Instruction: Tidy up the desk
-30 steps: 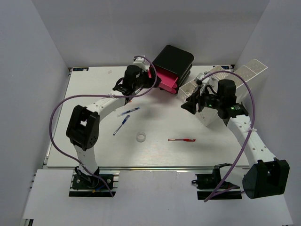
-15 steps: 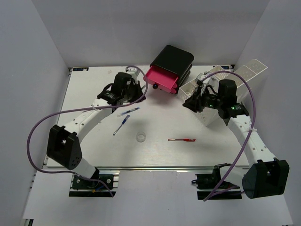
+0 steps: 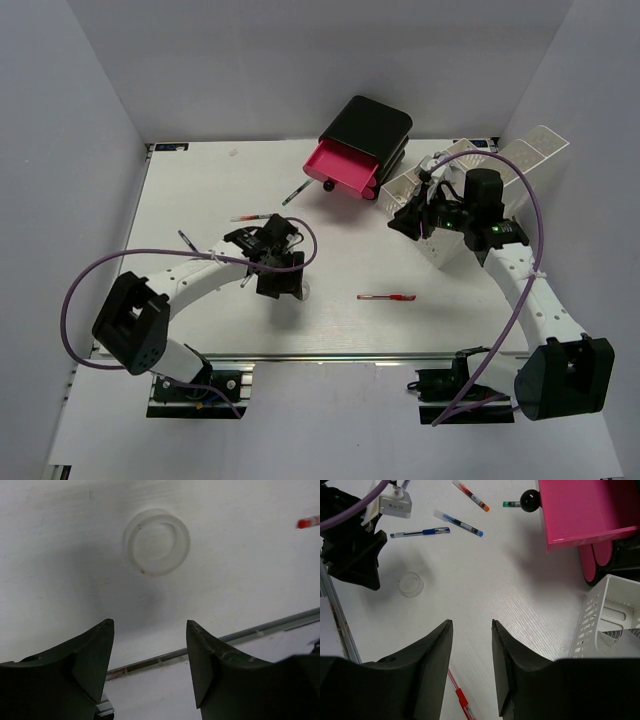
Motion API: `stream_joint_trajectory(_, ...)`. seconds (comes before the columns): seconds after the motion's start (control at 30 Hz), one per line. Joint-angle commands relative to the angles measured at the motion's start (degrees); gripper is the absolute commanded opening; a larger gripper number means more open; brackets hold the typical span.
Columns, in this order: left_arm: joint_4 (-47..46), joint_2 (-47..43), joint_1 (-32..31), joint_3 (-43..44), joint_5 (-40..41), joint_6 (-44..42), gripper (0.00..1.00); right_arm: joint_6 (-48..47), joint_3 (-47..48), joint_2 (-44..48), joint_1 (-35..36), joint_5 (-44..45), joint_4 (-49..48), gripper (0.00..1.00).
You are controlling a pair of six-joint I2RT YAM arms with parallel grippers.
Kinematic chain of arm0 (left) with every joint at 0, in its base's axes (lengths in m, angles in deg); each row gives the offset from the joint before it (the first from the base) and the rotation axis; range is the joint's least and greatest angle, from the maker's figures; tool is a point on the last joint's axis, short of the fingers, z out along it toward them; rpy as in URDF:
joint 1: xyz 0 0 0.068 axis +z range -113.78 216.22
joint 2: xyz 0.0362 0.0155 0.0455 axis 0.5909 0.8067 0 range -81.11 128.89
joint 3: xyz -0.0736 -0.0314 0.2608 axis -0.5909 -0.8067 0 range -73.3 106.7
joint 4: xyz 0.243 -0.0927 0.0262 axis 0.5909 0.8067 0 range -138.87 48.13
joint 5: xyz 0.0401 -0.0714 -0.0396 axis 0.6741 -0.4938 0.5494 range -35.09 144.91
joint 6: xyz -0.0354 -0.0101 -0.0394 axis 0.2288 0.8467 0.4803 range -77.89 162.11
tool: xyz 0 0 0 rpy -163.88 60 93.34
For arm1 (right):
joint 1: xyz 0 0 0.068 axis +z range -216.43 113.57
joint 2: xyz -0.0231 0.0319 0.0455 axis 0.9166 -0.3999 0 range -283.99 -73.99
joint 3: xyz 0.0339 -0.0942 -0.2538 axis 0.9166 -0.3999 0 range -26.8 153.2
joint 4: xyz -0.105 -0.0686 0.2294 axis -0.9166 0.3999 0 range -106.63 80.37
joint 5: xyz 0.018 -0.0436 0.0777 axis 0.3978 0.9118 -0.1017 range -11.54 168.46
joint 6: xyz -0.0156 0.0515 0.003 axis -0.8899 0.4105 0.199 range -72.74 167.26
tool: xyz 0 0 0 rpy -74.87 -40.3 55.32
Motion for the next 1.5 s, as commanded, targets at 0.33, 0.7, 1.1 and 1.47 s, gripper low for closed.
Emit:
stream_joint_trajectory(0.33, -6.4, 9.2, -1.2, 3.6, 10.4, 2.8, 0.60, -0.7, 0.4, 0.3, -1.1, -1.6, 0.4, 0.43)
stream_joint_trajectory(0.7, -5.1, 14.7, -1.2, 7.8, 13.3, 2.1, 0.44, -1.0, 0.6, 1.0, -2.3, -2.9, 1.0, 0.44)
stream_joint_trajectory(1.1, -7.0, 14.1, -1.2, 6.8, 11.2, 0.9, 0.10, -0.7, 0.7, 1.0, -3.6, -4.3, 1.1, 0.43)
stream_joint_trajectory(1.47, -11.5, 5.5, 0.0, 20.4, 11.6, -1.1, 0.03, -0.8, 0.5, 1.7, -3.9, -5.7, 1.1, 0.44)
